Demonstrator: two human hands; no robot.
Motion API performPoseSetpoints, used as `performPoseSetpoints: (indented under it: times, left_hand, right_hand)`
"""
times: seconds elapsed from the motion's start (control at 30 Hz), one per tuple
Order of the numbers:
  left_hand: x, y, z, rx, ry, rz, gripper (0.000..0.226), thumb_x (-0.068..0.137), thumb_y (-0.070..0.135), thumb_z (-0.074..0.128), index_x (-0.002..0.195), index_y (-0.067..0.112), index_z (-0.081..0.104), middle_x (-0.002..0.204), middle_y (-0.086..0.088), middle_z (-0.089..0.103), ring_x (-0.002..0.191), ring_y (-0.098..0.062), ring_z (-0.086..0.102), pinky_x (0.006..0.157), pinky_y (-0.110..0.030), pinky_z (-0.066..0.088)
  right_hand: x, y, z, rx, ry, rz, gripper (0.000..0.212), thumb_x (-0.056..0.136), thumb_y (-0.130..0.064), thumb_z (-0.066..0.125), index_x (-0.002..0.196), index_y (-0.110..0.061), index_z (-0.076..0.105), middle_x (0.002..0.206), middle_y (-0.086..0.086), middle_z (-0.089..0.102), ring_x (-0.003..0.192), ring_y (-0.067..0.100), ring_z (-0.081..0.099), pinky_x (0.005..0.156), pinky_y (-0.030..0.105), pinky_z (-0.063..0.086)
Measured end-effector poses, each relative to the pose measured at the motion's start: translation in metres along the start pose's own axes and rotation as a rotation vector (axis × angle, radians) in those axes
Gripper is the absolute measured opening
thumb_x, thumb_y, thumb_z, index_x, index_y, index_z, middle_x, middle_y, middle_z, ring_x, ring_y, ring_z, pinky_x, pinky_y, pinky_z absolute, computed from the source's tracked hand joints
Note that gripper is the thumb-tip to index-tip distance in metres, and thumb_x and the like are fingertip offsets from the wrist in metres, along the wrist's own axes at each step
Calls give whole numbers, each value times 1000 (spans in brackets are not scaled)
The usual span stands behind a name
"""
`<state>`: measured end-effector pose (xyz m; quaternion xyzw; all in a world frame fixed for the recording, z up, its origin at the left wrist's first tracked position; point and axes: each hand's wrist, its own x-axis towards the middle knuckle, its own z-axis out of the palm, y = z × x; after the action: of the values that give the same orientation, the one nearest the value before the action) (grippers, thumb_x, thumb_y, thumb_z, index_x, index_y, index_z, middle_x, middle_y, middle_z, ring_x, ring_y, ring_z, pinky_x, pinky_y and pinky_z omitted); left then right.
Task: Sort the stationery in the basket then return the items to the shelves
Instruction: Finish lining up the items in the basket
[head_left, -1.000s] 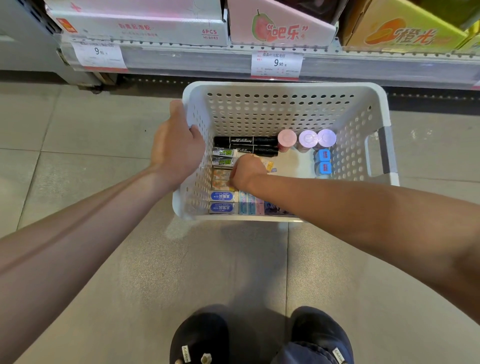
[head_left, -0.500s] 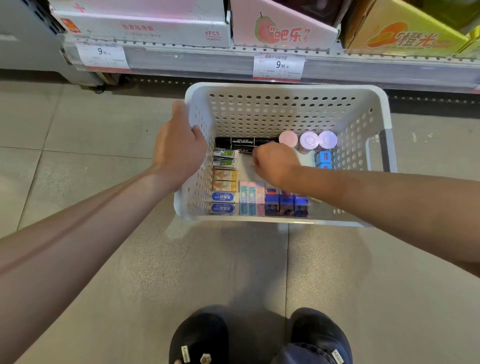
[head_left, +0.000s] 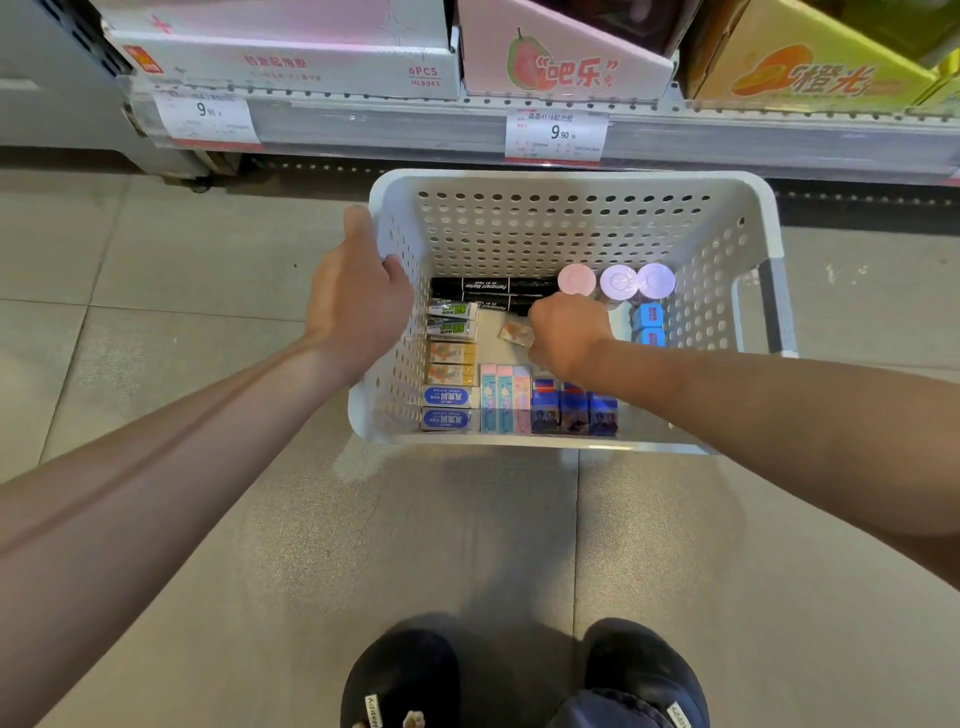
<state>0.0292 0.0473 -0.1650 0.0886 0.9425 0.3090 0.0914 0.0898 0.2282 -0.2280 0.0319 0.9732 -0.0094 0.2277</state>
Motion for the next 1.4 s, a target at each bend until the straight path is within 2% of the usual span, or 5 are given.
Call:
performPoseSetpoints:
  times: [0.2, 0.6, 1.1, 1.23, 1.4]
  left_hand:
    - [1, -1, 0, 1, 0, 6, 19, 98, 10, 38, 115, 3, 35, 67, -1, 40, 52, -16, 43, 49, -35, 41]
    - [1, -2, 0, 2, 0, 0, 20, 98, 10, 38, 115, 2, 34, 62, -2, 39, 50, -17, 41, 46, -33, 34]
    - [0, 0, -1, 4, -3, 2, 19, 98, 10, 38, 115, 4, 34, 65, -2, 41, 51, -19, 44, 48, -37, 41]
    - [0, -1, 0, 15, 3, 11, 17, 98, 10, 38, 114, 4, 34, 66, -1, 40, 52, -16, 43, 47, -33, 37]
    - [0, -1, -1, 5, -10, -9, 19, 99, 12, 38, 115, 4, 34, 66, -2, 43, 53, -19, 46, 49, -36, 43]
  right_hand:
    - [-8, -13, -14, 143, 30, -118, 30, 83, -36, 65, 96, -9, 62, 89, 7, 56, 79, 25, 56, 60, 28, 39]
    - [7, -50, 6, 478, 2, -43, 10, 82, -5, 61, 92, -5, 59, 90, 11, 61, 81, 24, 55, 64, 28, 44]
    - [10, -31, -1, 686, -90, -65, 22, 81, -11, 67, 72, -17, 48, 76, -3, 52, 82, 16, 50, 64, 23, 41]
    - [0, 5, -14, 489, -193, -223, 10, 81, -3, 62, 89, -7, 65, 95, 6, 67, 91, 20, 60, 81, 28, 49]
    - [-18, 41, -16, -157, -270, -385, 21, 86, -8, 57, 106, -11, 64, 110, 4, 62, 100, 23, 60, 72, 28, 46]
